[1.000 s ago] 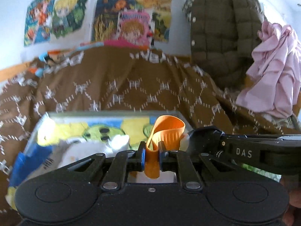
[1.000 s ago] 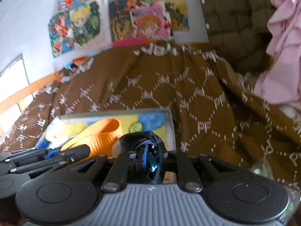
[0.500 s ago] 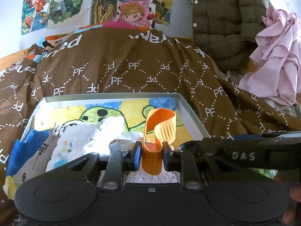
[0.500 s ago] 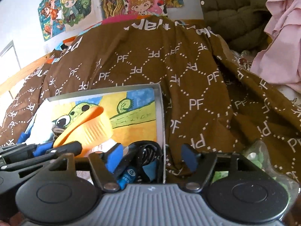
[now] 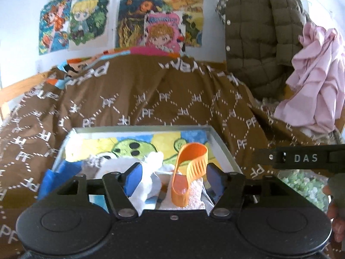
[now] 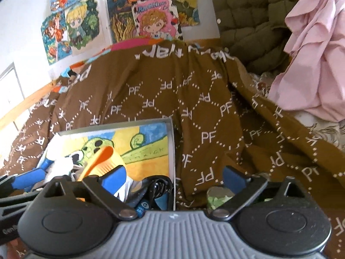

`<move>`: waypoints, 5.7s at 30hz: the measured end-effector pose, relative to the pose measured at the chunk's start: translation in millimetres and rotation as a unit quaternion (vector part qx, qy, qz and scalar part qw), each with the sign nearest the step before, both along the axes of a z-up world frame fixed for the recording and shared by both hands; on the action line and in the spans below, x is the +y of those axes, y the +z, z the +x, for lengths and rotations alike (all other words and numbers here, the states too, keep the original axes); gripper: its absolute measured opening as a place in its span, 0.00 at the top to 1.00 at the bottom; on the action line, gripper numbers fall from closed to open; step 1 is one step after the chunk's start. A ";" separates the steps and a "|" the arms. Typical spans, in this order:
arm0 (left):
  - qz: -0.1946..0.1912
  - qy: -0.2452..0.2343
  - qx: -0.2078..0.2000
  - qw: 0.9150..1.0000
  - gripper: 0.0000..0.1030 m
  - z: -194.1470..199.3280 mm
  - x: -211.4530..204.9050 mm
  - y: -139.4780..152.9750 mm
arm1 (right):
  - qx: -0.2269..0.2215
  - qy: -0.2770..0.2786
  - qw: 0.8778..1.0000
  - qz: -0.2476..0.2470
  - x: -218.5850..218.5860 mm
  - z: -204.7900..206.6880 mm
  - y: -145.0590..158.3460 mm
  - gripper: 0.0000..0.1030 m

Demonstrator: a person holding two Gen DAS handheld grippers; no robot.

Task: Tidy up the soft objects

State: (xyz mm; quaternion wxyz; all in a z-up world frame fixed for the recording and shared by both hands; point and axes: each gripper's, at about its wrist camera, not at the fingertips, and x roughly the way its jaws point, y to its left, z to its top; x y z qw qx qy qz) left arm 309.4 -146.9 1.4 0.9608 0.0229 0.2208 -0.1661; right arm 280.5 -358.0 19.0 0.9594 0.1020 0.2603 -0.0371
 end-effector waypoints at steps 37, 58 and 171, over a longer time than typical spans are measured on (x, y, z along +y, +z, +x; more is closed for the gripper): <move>-0.058 0.048 -0.114 0.991 0.01 -220.1 66.4 67.1 | -0.146 0.028 0.986 -0.070 61.7 -228.0 55.2 0.00; -0.033 0.025 -0.037 0.998 0.01 -257.3 86.8 6.5 | -0.056 -0.002 0.995 -0.078 58.6 -263.9 25.0 0.00; -0.090 0.032 0.223 0.970 0.90 9.2 27.2 -77.9 | 0.124 0.066 0.990 -0.028 44.9 -76.3 -70.6 0.52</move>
